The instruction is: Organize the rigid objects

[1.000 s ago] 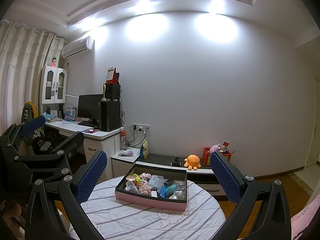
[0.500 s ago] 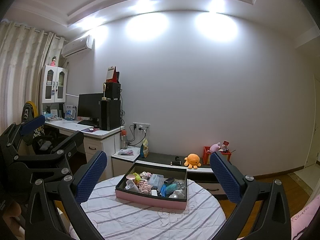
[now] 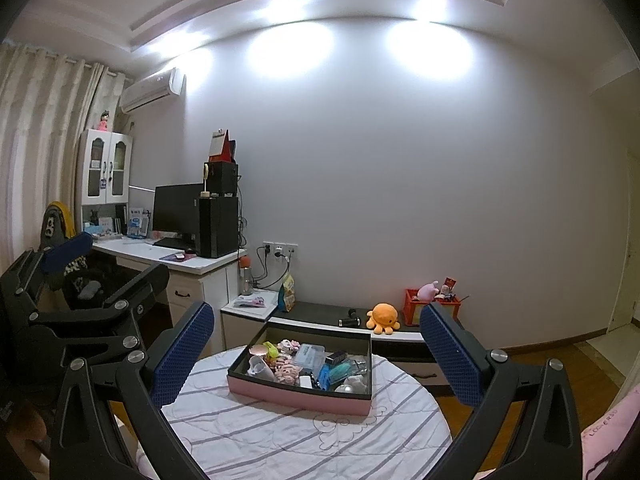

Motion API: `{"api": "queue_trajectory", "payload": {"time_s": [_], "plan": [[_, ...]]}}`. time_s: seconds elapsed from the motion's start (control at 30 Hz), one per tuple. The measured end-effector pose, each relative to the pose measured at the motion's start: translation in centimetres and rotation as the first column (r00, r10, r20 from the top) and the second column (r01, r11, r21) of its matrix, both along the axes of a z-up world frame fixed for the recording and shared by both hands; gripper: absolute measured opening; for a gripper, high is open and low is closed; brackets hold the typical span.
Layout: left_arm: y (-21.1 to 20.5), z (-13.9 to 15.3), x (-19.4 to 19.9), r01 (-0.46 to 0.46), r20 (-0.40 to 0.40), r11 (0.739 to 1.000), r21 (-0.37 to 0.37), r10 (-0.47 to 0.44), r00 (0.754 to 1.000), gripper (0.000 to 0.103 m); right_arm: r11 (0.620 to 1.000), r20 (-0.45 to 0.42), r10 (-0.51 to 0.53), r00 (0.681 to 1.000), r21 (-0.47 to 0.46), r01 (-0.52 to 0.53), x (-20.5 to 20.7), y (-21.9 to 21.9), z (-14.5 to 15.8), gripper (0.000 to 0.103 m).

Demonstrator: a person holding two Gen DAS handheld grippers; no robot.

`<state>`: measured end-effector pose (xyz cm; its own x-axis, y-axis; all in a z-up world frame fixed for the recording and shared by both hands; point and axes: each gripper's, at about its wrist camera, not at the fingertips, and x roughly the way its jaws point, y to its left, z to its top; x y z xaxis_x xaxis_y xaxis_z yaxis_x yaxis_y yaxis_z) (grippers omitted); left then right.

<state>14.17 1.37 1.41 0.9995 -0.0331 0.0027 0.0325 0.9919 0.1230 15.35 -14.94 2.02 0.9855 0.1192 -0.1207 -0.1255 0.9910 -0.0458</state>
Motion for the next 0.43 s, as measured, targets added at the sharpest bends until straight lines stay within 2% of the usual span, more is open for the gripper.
{"api": "queue_trajectory", "payload": {"time_s": [0.43], "plan": [[0.02,-0.33,0.32,-0.001,-0.011,1.000,0.014,0.001,1.000,0.103,1.000,-0.018,-0.010,1.000,-0.010,0.010,0.14,0.36,-0.18,0.103]]}}
